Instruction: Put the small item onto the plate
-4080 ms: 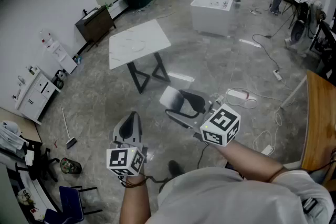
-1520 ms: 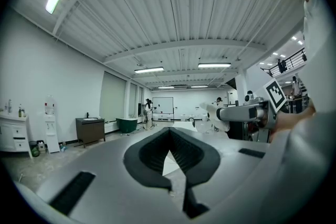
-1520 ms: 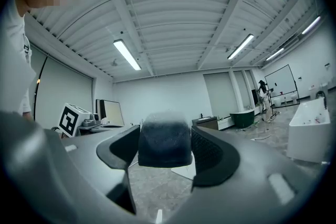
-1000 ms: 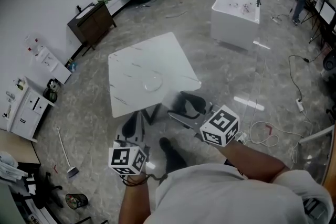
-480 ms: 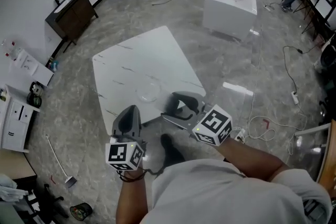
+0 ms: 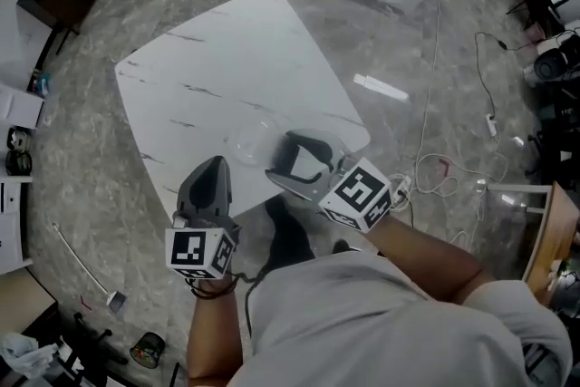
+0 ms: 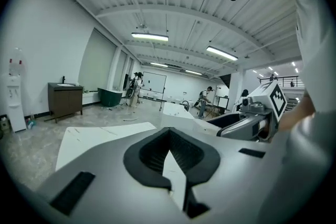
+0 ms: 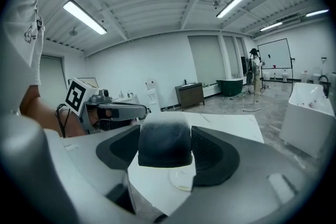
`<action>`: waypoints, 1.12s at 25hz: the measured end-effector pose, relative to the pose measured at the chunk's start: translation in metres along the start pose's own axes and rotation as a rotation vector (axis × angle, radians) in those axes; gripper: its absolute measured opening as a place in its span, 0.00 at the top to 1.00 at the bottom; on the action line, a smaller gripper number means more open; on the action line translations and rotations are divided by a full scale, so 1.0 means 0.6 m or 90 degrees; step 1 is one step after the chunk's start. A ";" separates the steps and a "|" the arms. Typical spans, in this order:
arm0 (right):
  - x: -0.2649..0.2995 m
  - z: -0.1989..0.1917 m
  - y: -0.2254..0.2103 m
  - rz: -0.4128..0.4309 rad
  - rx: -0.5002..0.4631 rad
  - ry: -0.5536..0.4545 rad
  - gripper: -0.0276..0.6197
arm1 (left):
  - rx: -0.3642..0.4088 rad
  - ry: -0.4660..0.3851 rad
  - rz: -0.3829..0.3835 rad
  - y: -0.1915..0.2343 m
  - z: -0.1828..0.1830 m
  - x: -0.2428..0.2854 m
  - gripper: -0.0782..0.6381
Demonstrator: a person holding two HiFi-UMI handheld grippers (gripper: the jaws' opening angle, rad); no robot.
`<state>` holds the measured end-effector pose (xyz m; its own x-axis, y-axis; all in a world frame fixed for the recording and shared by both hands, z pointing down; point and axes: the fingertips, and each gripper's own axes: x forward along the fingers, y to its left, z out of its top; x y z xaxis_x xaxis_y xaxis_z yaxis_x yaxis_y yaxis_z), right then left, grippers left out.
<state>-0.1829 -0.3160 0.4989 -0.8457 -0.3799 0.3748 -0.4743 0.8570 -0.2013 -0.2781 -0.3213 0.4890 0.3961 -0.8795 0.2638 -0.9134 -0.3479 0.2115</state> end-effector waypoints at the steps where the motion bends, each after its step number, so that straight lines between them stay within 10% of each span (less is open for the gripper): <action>1: 0.022 -0.016 -0.010 -0.002 -0.001 0.015 0.50 | -0.007 0.009 -0.004 0.017 -0.016 0.012 0.88; 14: 0.245 -0.247 -0.133 -0.015 0.023 0.181 0.50 | -0.098 0.126 -0.052 0.148 -0.253 0.134 0.88; 28: 0.349 -0.418 -0.149 -0.004 -0.054 0.317 0.50 | -0.139 0.189 -0.063 0.179 -0.364 0.156 0.88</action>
<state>-0.2561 -0.3848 0.8226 -0.6133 -0.1914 0.7663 -0.4406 0.8881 -0.1309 -0.3187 -0.3703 0.7422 0.5210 -0.7016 0.4862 -0.8402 -0.3211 0.4369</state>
